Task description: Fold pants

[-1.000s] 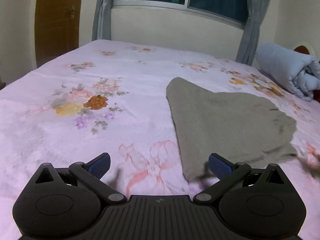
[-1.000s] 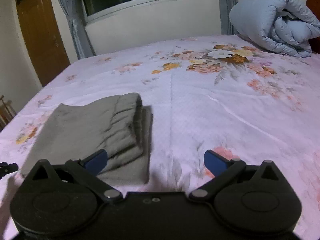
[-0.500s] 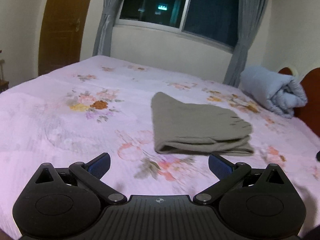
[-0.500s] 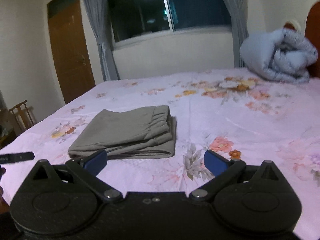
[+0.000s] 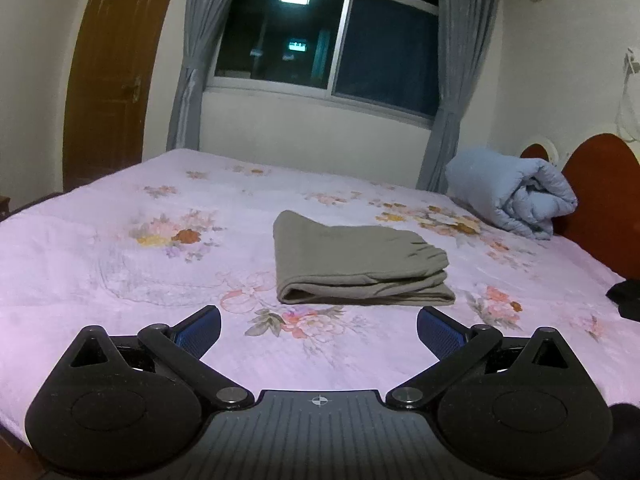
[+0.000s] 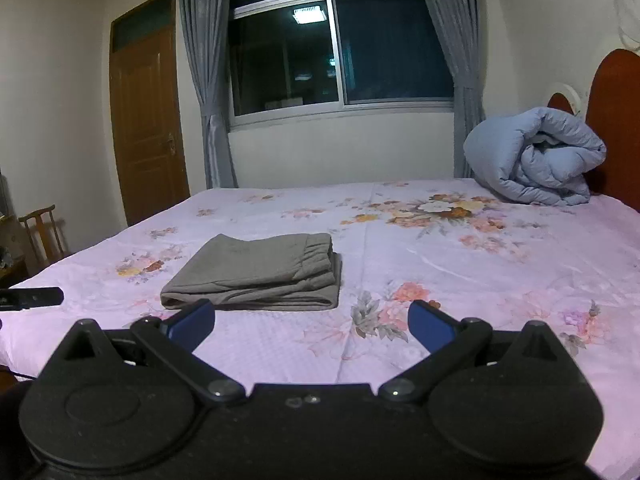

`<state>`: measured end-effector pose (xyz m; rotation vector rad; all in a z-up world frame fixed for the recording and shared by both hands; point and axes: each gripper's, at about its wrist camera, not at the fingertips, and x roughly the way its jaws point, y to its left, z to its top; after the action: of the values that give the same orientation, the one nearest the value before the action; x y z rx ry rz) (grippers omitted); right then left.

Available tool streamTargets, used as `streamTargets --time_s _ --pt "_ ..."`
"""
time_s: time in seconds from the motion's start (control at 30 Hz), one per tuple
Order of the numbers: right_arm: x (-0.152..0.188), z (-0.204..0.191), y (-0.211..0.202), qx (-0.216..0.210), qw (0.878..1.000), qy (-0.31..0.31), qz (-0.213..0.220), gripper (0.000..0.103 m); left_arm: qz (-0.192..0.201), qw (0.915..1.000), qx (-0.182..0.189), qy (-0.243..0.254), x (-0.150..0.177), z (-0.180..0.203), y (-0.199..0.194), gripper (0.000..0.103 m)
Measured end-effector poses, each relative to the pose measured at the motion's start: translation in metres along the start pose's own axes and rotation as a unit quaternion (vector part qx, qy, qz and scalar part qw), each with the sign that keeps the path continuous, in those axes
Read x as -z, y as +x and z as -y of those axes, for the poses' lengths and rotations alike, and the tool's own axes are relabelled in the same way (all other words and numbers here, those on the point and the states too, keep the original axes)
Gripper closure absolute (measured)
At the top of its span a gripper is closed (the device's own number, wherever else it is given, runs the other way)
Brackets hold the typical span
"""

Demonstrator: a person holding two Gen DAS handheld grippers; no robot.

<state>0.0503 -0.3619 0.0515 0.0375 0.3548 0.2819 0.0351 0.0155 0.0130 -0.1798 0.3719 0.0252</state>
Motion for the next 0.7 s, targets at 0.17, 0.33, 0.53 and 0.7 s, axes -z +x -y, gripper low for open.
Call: streamTargets --time_s 0.17,0.33,0.53,0.7 --pt "0.011 -0.013 -0.014 0.004 1.0 -0.021 0.017 0.006 0.02 0.9996 0.004 0.021 0.01 0.009 -0.026 0.0" --pt "0.02 -0.019 -0.013 0.019 0.999 -0.04 0.026 0.006 0.046 0.9975 0.005 0.053 0.017 0.019 -0.039 0.0" --pt "0.029 -0.011 -0.008 0.045 0.998 -0.014 0.03 0.006 0.085 0.9954 0.0 0.044 0.027 0.018 -0.042 0.0" --pt "0.031 -0.015 -0.011 0.04 0.998 -0.028 0.036 0.006 0.073 0.9964 0.002 0.043 0.027 0.018 -0.039 0.0"
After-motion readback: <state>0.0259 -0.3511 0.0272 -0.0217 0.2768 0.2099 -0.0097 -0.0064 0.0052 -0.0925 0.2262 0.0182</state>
